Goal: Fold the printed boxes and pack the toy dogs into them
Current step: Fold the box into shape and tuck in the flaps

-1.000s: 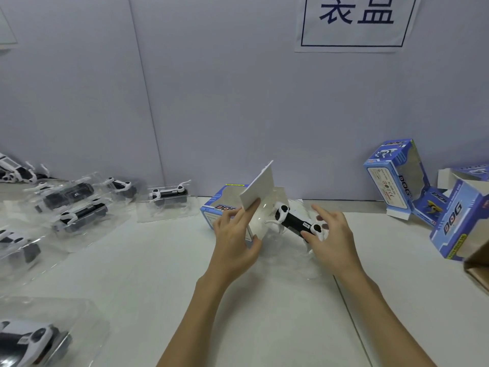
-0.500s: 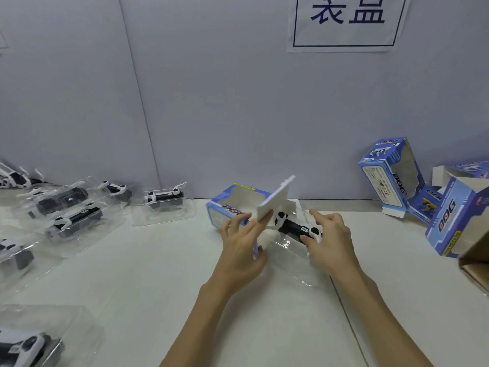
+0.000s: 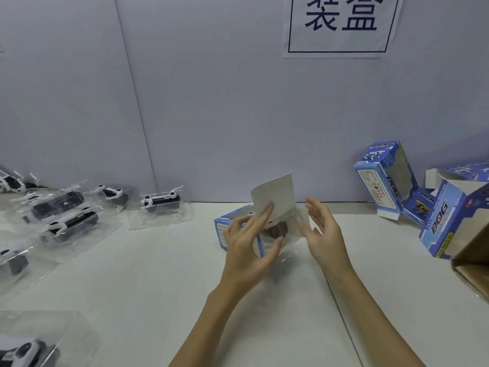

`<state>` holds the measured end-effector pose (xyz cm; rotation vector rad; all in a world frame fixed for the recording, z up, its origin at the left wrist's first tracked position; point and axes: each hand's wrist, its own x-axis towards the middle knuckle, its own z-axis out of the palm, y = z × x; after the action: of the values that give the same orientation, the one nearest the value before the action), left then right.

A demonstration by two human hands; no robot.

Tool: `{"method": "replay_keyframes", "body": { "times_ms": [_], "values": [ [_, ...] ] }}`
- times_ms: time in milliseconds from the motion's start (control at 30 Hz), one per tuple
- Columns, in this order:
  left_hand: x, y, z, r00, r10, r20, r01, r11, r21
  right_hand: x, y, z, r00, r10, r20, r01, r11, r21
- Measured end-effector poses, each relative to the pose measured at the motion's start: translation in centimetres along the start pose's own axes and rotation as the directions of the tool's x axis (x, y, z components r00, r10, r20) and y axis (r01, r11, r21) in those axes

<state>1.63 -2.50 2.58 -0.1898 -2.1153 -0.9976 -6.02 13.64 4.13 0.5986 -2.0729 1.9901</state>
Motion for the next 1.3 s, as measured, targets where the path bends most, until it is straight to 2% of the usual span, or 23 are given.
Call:
{"method": "replay_keyframes", "body": {
  "times_ms": [133, 233, 333, 400, 433, 500, 633, 733, 900, 967, 1067, 1200, 1300],
  "values": [
    [0.1, 0.5, -0.2, 0.997, -0.056, -0.047, 0.047, 0.984, -0.172, -0.6, 0.4, 0.5, 0.997, 0.003, 0.076, 0.001, 0.999, -0.048],
    [0.3, 0.9, -0.6, 0.998, -0.046, -0.046, 0.036, 0.979, -0.2, -0.9, 0.2, 1.0, 0.998, -0.044, -0.044, 0.042, 0.998, -0.051],
    [0.5, 1.0, -1.2, 0.998, -0.017, 0.068, 0.032, 0.975, -0.222, -0.8, -0.3, 1.2, 0.978, -0.095, -0.183, 0.086, 0.995, -0.056],
    [0.5, 0.4, -1.5, 0.989, 0.082, 0.122, -0.054, 0.975, -0.215, -0.5, -0.6, 0.8, 0.961, -0.107, -0.254, 0.093, 0.994, -0.064],
    [0.6, 0.2, -1.4, 0.985, 0.129, 0.115, -0.105, 0.975, -0.198, -0.4, -0.7, 0.6, 0.954, -0.107, -0.28, 0.095, 0.994, -0.057],
    [0.9, 0.0, -1.4, 0.991, 0.123, 0.049, -0.111, 0.973, -0.204, -0.4, -0.8, 0.3, 0.944, -0.113, -0.31, 0.107, 0.994, -0.037],
    [1.2, 0.3, -1.5, 0.999, 0.003, -0.049, -0.02, 0.937, -0.35, -1.0, -1.9, 1.1, 0.951, -0.163, -0.263, 0.153, 0.987, -0.058],
    [1.3, 0.7, -1.8, 0.993, -0.117, -0.025, 0.089, 0.865, -0.494, -1.5, -2.0, 1.7, 0.969, -0.164, -0.183, 0.163, 0.986, -0.022],
    [1.4, 1.1, -2.3, 0.981, -0.189, 0.04, 0.17, 0.744, -0.647, -2.3, -2.0, 2.1, 0.98, -0.193, -0.05, 0.192, 0.981, -0.03],
    [1.3, 1.2, -2.3, 0.982, -0.182, 0.059, 0.176, 0.74, -0.649, -2.4, -2.0, 2.1, 0.972, -0.229, -0.049, 0.228, 0.973, -0.025],
    [1.3, 0.9, -2.1, 0.984, -0.175, 0.036, 0.162, 0.787, -0.596, -2.4, -2.0, 2.2, 0.965, -0.257, -0.054, 0.257, 0.966, -0.001],
    [1.4, 0.2, -2.0, 0.98, -0.191, 0.055, 0.192, 0.831, -0.522, -2.0, -1.8, 1.9, 0.969, -0.244, -0.024, 0.244, 0.97, 0.015],
    [1.3, 0.3, -1.9, 0.987, -0.147, 0.069, 0.162, 0.868, -0.469, -2.0, -1.5, 1.4, 0.975, -0.219, -0.043, 0.22, 0.975, 0.013]
  ]
}}
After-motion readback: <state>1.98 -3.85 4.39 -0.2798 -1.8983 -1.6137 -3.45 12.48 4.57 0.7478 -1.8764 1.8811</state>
